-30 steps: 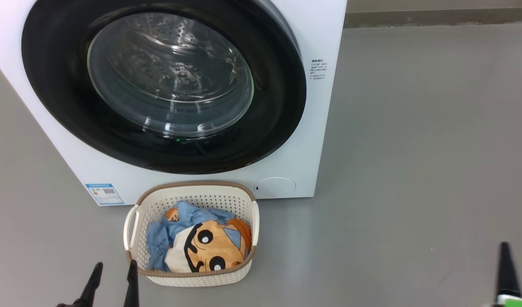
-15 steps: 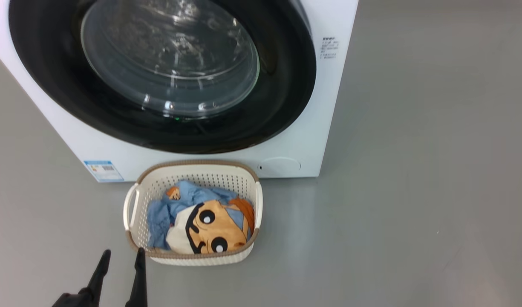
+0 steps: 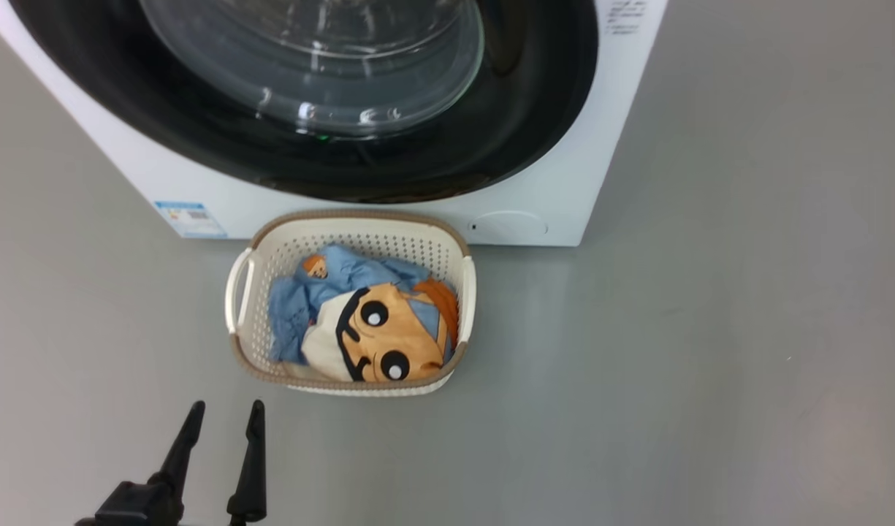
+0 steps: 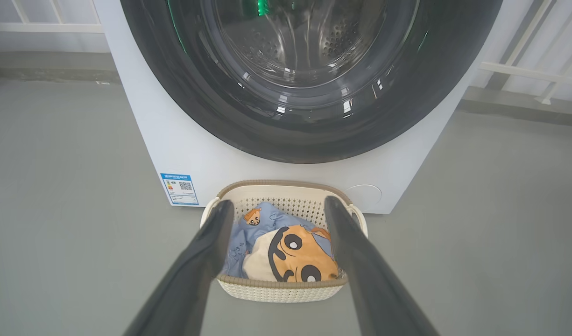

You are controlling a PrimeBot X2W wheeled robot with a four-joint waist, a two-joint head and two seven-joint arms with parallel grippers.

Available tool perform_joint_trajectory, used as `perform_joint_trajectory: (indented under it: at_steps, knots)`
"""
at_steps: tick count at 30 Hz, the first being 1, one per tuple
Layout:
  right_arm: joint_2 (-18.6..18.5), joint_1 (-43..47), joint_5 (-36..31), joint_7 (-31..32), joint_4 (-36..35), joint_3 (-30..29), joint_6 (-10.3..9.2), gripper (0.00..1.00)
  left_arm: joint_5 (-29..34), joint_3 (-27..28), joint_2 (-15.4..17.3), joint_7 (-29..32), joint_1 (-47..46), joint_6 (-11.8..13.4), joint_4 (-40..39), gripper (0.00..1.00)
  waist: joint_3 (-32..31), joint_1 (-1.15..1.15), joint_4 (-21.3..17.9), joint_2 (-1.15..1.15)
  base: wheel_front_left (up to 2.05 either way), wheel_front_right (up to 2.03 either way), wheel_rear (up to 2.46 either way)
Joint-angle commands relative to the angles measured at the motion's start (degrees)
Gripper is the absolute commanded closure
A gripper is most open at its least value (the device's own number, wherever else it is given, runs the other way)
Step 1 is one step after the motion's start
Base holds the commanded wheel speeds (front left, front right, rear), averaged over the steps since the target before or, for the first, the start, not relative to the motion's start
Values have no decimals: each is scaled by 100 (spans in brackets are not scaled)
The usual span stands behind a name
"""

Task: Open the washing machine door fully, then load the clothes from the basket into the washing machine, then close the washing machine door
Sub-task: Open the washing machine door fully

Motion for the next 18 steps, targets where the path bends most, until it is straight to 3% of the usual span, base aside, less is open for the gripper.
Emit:
perform_joint_trajectory:
  at_steps: [1, 18]
  knots:
    - [-183, -198, -66, 97, -118, 93, 9, 100, 57, 194, 62, -38, -150, -2, -190, 0, 215, 0, 176, 0, 0, 0, 0]
    - [-307, -1878, -543, 626, -215, 640, 9, 100, 226, 103, 62, -38, -308, 133, -504, 0, 951, 0, 492, 0, 0, 0, 0]
